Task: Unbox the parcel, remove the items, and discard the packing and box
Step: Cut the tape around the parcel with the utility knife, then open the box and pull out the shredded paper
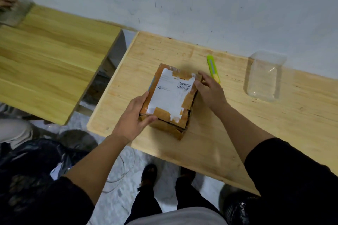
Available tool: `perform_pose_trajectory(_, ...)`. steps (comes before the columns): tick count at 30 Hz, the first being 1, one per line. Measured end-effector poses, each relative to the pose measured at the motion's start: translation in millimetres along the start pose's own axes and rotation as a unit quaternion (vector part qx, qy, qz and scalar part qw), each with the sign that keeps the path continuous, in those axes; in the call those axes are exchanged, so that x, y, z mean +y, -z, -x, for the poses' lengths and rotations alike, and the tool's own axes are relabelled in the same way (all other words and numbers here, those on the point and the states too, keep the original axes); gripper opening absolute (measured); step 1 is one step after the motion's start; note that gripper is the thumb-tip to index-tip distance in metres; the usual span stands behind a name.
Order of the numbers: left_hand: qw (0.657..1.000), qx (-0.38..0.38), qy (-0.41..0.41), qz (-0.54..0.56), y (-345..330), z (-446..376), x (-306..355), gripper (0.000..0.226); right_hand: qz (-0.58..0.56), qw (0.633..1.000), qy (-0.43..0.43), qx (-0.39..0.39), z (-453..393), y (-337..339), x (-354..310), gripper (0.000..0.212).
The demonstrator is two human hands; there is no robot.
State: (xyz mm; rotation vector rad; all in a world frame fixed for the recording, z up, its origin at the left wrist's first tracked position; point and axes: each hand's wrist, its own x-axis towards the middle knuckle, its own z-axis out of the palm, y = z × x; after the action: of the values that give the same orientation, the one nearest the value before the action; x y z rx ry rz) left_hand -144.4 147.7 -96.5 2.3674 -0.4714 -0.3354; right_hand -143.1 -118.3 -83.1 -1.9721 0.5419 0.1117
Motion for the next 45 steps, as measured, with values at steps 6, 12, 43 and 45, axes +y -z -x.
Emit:
perform_pose_trajectory(6, 0.998, 0.054, 0.028, -0.006, 10.0, -20.5, 1.6, 0.068, 0.001, 0.991, -0.044, 0.127, 55.6, -11.9, 18.9, 0.054)
perform_pose_trajectory(12, 0.996, -0.051, -0.042, 0.064, 3.2, -12.3, 1.8, 0.058, 0.003, 0.970, -0.067, 0.234, 134.6, -49.5, 30.9, 0.051)
perform_pose_trajectory(43, 0.983, -0.125, -0.046, 0.124, 10.5, 5.2, -1.9, 0.094, 0.164, 0.980, -0.003, 0.110, 97.9, -10.0, -18.6, 0.057)
perform_pose_trajectory(45, 0.987, -0.110, -0.060, 0.096, 12.0, -1.3, 2.6, 0.097, 0.246, 0.968, -0.018, 0.051, 88.4, -5.9, -15.3, 0.053)
